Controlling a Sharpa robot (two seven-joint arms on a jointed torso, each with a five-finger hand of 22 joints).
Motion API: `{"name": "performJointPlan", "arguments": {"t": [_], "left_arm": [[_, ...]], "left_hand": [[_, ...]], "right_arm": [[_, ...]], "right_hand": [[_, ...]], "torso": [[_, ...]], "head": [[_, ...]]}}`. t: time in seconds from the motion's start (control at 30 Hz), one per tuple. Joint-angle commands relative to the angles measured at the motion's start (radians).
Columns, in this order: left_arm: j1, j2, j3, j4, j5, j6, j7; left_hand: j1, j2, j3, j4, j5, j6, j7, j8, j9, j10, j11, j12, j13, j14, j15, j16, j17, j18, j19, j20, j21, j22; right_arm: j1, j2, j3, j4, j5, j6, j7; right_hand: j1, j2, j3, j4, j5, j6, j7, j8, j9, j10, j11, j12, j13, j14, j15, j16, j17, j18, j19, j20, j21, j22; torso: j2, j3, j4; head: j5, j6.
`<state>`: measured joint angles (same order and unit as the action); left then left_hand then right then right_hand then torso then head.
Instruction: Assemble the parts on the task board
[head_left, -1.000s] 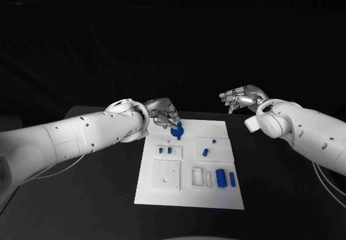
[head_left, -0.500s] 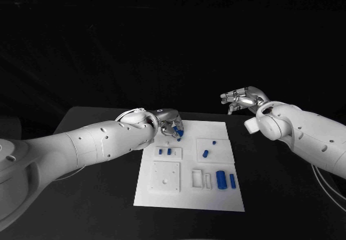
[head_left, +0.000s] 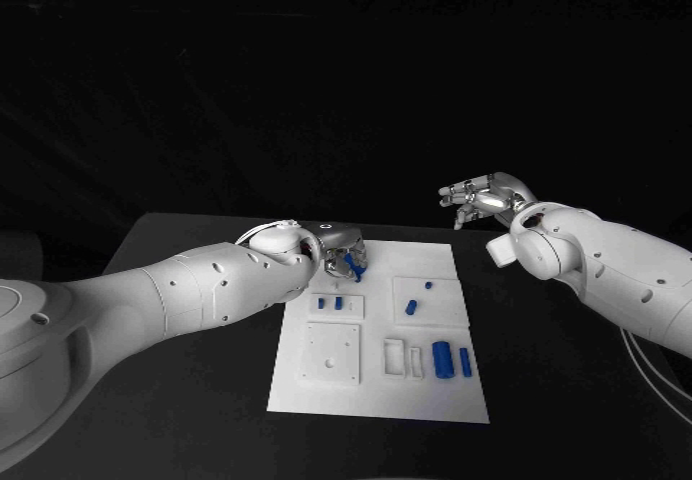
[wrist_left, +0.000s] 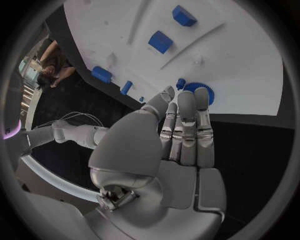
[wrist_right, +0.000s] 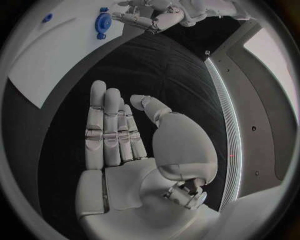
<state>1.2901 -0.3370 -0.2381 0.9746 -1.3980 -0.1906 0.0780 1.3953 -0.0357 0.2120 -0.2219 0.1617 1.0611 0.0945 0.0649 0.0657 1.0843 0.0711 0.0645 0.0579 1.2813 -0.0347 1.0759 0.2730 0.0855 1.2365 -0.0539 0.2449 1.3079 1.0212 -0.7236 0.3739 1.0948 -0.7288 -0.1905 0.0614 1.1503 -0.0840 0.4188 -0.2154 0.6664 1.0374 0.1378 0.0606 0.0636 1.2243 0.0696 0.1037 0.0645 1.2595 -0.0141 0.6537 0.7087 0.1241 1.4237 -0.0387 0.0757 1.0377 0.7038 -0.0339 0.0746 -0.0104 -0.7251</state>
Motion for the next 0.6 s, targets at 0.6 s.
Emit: {"name": "performJointPlan", "arguments": {"t": [0.6], "left_arm": [[-0.024, 0.02, 0.0, -0.025, -0.047, 0.021, -0.027]], "left_hand": [[-0.02, 0.005, 0.034, -0.005, -0.011, -0.007, 0.001, -0.003, -0.003, 0.052, -0.008, -0.001, 0.001, 0.001, -0.016, 0.045, -0.012, -0.013, -0.024, -0.018, 0.089, 0.022]], "right_arm": [[0.0, 0.004, 0.0, 0.007, 0.003, 0.022, 0.004]], "right_hand": [[-0.005, -0.009, 0.018, -0.005, 0.005, 0.009, 0.0, 0.002, -0.001, -0.001, 0.005, -0.01, -0.001, -0.01, 0.0, 0.015, -0.01, 0.016, -0.01, 0.002, 0.006, 0.025]], "torso": [[0.001, 0.0009, -0.001]], "head": [[0.0, -0.002]]}}
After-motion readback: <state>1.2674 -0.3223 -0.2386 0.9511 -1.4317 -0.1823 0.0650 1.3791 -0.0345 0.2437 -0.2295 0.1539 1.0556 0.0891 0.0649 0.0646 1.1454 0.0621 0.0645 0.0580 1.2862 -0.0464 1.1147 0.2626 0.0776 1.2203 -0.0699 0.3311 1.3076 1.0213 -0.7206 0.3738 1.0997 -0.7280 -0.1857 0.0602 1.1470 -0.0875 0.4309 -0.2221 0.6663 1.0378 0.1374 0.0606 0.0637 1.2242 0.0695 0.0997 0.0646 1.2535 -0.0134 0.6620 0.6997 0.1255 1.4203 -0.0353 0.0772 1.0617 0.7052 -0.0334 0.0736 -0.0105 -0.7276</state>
